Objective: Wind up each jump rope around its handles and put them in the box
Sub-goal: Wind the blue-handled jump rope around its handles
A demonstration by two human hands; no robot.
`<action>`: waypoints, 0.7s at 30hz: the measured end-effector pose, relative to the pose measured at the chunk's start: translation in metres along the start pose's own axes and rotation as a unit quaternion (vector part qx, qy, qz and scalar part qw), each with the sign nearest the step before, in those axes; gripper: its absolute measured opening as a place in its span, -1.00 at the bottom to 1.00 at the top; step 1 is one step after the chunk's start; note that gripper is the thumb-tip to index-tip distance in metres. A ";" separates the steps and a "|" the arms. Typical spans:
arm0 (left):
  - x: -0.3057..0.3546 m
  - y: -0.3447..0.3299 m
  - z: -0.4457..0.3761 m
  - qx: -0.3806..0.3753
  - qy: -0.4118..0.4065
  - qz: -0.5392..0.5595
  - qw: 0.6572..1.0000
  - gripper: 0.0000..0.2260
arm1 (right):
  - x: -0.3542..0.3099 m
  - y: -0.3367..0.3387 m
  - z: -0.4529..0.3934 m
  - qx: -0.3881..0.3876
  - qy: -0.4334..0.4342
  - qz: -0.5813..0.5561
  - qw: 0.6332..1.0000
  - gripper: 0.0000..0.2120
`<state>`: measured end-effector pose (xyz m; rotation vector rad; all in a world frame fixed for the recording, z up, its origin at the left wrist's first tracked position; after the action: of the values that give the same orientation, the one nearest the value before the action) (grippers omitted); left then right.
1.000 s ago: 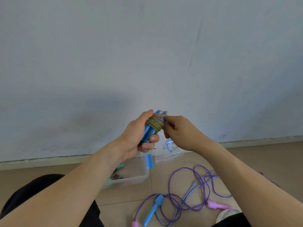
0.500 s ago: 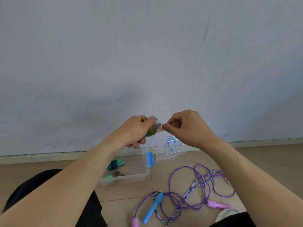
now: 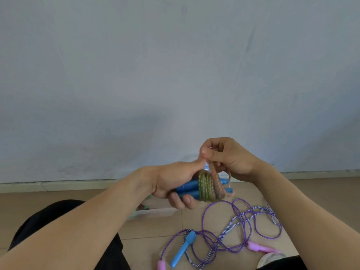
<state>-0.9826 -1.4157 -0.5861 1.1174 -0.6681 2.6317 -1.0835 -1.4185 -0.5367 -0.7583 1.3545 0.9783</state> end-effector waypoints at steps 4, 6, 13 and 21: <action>0.035 0.007 0.007 -0.007 -0.154 0.078 0.985 -0.29 | 0.003 0.008 -0.002 0.029 -0.008 -0.073 0.997 -0.64; 0.043 0.014 0.011 0.028 -0.195 0.110 0.974 -0.39 | 0.001 0.012 -0.005 0.039 0.003 -0.070 0.997 -0.49; 0.050 0.039 0.022 0.163 -0.254 0.205 0.931 -0.63 | -0.016 0.024 -0.009 0.124 0.064 0.096 0.985 -0.67; 0.040 0.070 0.030 0.300 -0.247 0.233 0.892 -0.62 | -0.038 0.011 -0.003 0.136 0.149 0.362 0.910 -0.72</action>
<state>-1.0159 -1.4908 -0.5616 2.0791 -0.1867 3.0793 -1.0930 -1.4218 -0.4980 -0.1733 2.0664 1.2314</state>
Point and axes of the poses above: each hand's wrist, its own z-axis away from the middle knuckle, its own y-axis out of the back of the hand, x = y × z, the point moved 10 cm from there along -z, towards the middle knuckle, and after that the axes turned 5 degrees about y, right-handed, at the moved point
